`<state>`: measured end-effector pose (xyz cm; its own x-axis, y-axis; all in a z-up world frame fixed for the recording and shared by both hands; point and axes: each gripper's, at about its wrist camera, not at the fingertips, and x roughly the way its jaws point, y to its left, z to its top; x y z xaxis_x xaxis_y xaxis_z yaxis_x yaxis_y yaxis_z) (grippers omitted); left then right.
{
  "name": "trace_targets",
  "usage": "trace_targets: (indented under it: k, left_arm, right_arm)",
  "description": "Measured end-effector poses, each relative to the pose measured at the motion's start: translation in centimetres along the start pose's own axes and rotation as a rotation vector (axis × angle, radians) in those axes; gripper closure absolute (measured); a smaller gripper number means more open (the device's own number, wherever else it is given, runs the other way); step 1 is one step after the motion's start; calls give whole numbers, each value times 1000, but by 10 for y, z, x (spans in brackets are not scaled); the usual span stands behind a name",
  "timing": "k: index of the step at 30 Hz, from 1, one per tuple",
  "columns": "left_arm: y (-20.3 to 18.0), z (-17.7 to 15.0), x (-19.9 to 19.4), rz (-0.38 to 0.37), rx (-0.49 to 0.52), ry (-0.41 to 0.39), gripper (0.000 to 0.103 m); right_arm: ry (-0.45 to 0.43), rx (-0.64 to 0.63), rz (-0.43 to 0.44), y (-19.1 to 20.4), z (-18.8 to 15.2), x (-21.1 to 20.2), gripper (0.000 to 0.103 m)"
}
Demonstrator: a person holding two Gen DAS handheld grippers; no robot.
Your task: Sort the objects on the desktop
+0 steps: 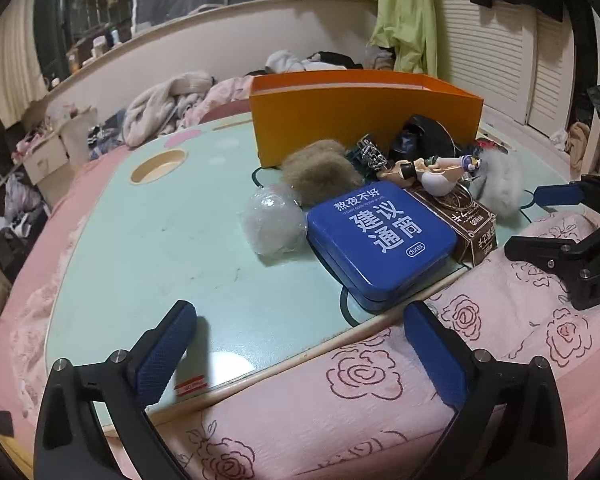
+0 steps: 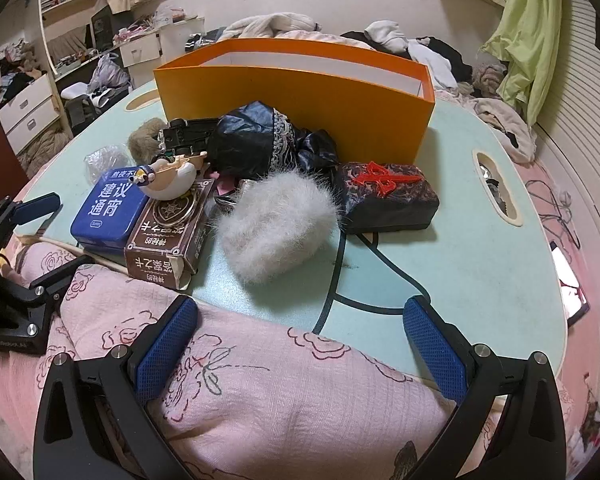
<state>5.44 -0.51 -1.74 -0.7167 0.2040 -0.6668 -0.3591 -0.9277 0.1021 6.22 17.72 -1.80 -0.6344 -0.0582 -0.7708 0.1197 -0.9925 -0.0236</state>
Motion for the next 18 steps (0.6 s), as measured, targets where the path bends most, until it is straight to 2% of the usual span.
trace_targets:
  k: [3, 18]
  left_arm:
    - [2, 0, 1, 2, 0, -1, 0]
    - [1, 0, -7, 22, 1, 7, 0]
  right_arm:
    - [1, 2, 1, -10, 3, 5, 1]
    - [1, 2, 2, -11, 4, 5, 1]
